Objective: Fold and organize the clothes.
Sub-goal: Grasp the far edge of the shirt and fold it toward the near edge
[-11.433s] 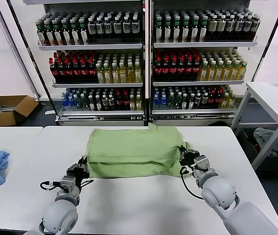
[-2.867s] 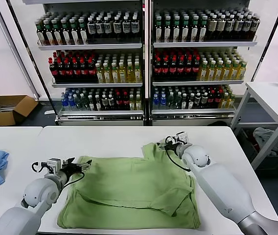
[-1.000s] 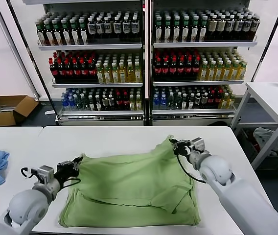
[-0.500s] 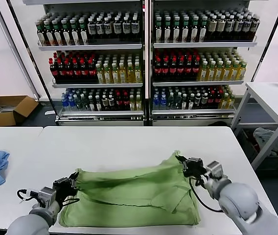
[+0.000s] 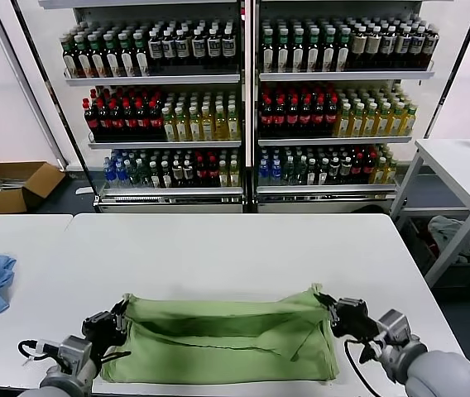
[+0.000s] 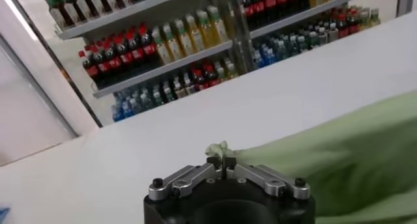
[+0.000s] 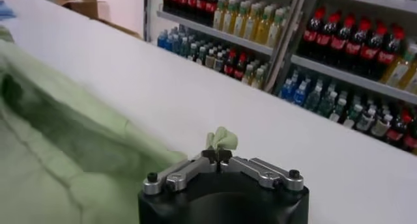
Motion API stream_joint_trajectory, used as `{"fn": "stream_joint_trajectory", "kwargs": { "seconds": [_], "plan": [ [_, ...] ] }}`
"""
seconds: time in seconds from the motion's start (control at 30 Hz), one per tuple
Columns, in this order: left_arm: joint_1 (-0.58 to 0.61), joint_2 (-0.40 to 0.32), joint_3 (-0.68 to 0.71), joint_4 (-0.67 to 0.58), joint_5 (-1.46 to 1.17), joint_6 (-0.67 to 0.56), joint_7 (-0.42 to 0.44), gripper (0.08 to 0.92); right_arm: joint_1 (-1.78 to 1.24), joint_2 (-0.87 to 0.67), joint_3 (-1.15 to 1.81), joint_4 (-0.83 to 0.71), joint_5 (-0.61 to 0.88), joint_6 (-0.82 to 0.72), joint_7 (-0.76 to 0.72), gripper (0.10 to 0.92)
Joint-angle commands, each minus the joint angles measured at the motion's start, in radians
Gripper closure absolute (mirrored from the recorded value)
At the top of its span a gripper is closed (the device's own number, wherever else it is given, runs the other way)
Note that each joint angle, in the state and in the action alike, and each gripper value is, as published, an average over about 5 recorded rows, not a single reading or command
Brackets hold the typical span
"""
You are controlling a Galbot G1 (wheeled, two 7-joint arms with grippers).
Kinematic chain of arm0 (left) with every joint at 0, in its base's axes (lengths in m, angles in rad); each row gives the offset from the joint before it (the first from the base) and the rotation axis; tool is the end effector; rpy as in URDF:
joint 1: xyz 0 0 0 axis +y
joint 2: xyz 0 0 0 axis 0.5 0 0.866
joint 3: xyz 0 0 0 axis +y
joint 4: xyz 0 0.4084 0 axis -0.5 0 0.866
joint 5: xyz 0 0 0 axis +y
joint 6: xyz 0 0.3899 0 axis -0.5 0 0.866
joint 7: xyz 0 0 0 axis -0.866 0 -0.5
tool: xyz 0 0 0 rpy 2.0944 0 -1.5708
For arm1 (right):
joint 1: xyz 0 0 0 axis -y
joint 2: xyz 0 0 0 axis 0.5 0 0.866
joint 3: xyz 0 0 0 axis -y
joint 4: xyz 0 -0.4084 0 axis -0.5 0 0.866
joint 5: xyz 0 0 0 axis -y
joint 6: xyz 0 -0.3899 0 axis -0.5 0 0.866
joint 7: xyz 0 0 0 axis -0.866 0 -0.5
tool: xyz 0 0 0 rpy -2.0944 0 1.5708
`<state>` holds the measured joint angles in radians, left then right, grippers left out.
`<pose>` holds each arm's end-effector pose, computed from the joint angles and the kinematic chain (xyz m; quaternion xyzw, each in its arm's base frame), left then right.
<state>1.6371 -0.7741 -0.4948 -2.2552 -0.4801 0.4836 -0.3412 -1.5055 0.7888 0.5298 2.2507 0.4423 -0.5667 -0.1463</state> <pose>0.1845 0.1097 -0.2672 -0.0565 -0.9571 -0.1731 0.2253 0.2212 -0.1164 -0.2368 0.2488 -0.9286 0.1541 0.2281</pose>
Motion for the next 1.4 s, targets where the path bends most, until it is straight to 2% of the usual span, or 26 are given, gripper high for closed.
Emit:
{"fn": "stream_joint_trajectory", "kwargs": {
  "seconds": [0.03, 0.7, 1.07, 1.23, 1.4],
  "plan": [
    [0.078, -0.02, 0.02, 0.006, 0.095, -0.035, -0.029, 0.916, -0.11, -0.007, 0.046, 0.04, -0.048, 0.005, -0.01, 0.919],
    [0.092, -0.029, 0.025, 0.052, 0.114, -0.049, -0.039, 0.916, -0.167, 0.031, 0.014, 0.07, -0.037, -0.011, 0.015, 0.919],
    [0.112, -0.038, 0.046, 0.068, 0.134, -0.054, -0.047, 0.915, -0.194, 0.04, 0.02, 0.02, -0.073, -0.011, 0.065, 0.914],
    [0.086, -0.031, 0.044, 0.083, 0.138, -0.068, -0.049, 0.895, -0.194, 0.047, 0.019, 0.015, -0.072, -0.011, 0.085, 0.81],
    [0.036, -0.02, 0.024, 0.1, 0.141, -0.075, -0.046, 0.769, -0.183, 0.06, 0.003, 0.013, -0.058, -0.006, 0.113, 0.663]
  ]
}}
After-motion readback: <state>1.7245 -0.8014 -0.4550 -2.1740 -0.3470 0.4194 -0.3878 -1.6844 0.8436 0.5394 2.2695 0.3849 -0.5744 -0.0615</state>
